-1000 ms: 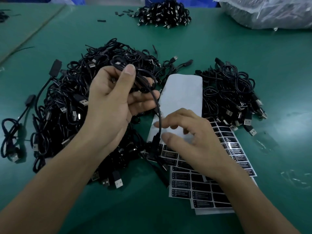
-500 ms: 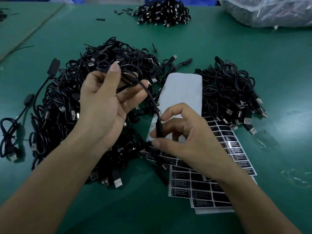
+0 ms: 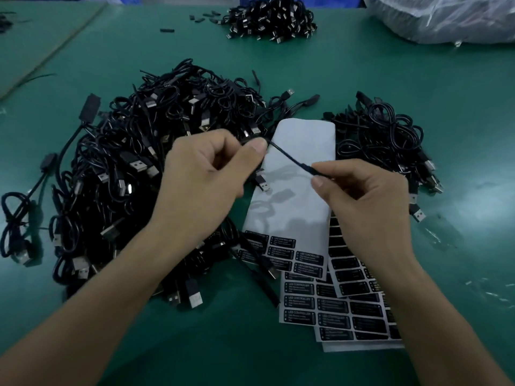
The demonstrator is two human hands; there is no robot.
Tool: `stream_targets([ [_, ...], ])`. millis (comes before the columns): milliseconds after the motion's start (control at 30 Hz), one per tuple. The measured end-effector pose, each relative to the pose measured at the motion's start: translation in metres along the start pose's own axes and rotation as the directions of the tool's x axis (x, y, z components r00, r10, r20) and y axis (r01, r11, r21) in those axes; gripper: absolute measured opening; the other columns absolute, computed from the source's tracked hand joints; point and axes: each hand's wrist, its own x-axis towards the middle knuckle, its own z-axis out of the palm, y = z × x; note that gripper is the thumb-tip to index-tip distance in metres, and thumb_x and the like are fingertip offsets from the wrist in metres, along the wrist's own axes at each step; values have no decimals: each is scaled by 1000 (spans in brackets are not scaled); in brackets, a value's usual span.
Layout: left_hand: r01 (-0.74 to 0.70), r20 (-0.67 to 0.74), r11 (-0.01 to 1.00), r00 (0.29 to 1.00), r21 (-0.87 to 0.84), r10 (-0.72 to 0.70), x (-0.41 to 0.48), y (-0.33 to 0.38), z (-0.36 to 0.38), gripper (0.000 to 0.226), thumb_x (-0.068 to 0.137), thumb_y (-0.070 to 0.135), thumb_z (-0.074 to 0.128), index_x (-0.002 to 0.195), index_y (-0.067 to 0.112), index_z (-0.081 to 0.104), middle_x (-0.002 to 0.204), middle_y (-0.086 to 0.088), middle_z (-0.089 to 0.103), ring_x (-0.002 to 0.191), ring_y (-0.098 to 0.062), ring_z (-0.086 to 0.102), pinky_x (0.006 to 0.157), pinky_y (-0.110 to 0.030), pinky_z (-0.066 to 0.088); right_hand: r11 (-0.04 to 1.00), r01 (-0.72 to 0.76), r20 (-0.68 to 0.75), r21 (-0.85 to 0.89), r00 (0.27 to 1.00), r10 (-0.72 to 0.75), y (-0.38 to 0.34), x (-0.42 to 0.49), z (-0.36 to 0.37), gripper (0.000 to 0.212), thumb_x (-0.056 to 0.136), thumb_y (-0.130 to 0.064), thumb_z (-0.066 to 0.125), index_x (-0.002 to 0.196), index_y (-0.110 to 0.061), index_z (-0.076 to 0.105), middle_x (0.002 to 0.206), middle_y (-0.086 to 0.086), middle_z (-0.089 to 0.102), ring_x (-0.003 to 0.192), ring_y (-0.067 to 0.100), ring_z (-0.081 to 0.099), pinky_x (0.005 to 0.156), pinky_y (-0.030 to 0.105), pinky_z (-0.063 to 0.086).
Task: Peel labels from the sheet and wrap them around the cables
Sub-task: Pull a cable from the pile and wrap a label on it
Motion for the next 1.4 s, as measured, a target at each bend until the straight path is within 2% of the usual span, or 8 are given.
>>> stream_targets([
  [167, -461, 213, 770, 887, 441, 409, -5, 1, 3, 21, 100, 27, 55, 98, 20, 75, 96, 10, 71, 93, -12, 58, 86, -27, 42, 976, 199, 215, 89, 953, -214, -7, -8, 9, 31, 79, -5, 80, 88, -34, 75, 89, -12, 73, 82, 13, 67, 65, 26, 49],
  [400, -462, 504, 577, 858, 674, 99, -7, 0, 5, 57, 101, 49, 12, 78, 30, 60, 70, 14, 56, 74, -10, 47, 83, -34, 27, 982, 184, 224, 28, 957, -186, -5, -9, 3, 24, 77, -9, 84, 79, -31, 74, 87, -16, 71, 80, 8, 67, 66, 17, 49],
  [467, -440, 523, 601, 851, 667, 42, -6, -4, 8, 57, 103, 51, 10, 84, 32, 60, 71, 14, 55, 73, -7, 47, 84, -35, 28, 981, 183, 199, -69, 966, -166, -6, -9, 3, 24, 76, -15, 86, 80, -34, 71, 86, -18, 69, 80, 7, 65, 67, 17, 50],
  [633, -206, 415, 874, 910, 440, 6, -5, -8, 8, 25, 92, 50, 47, 85, 32, 62, 65, 15, 64, 58, -2, 56, 68, -28, 34, 920, 3, 86, -393, 996, 33, 0, -4, -12, 34, 81, -31, 81, 112, -30, 67, 93, -16, 61, 82, -3, 57, 66, 8, 44],
  [733, -191, 414, 879, 910, 437, -8, -7, -8, 9, 22, 94, 45, 43, 89, 28, 57, 69, 16, 70, 51, 1, 54, 57, -19, 29, 873, -100, 41, -476, 990, 136, 0, -2, -23, 37, 88, -39, 70, 123, -32, 61, 80, -15, 62, 79, -12, 55, 61, 12, 37],
  [967, -311, 496, 772, 868, 555, -7, -19, -9, 20, 24, 97, 42, 24, 87, 27, 41, 44, 9, 41, 40, -11, 38, 73, -36, 35, 879, -242, 352, -411, 847, 397, -4, -1, -31, 57, 82, -57, 64, 135, -50, 45, 78, -18, 68, 85, 1, 62, 73, 24, 43],
  [1200, -209, 547, 860, 832, 466, -95, -18, -11, 21, 27, 96, 36, 31, 86, 17, 46, 62, -1, 67, 51, -28, 54, 60, -38, 40, 933, -345, 578, -105, 742, 340, -14, -1, -29, 58, 86, -11, 73, 130, -44, 54, 77, 9, 75, 54, 5, 56, 55, 15, 44],
  [1400, -156, 556, 887, 821, 435, -128, -17, -11, 19, 20, 85, 30, 64, 85, 18, 47, 69, 10, 69, 59, -13, 62, 58, -33, 46, 926, -373, 575, -52, 747, 334, -9, -2, -22, 65, 84, 8, 69, 127, -40, 58, 73, 24, 67, 45, 11, 48, 46, 17, 44],
])
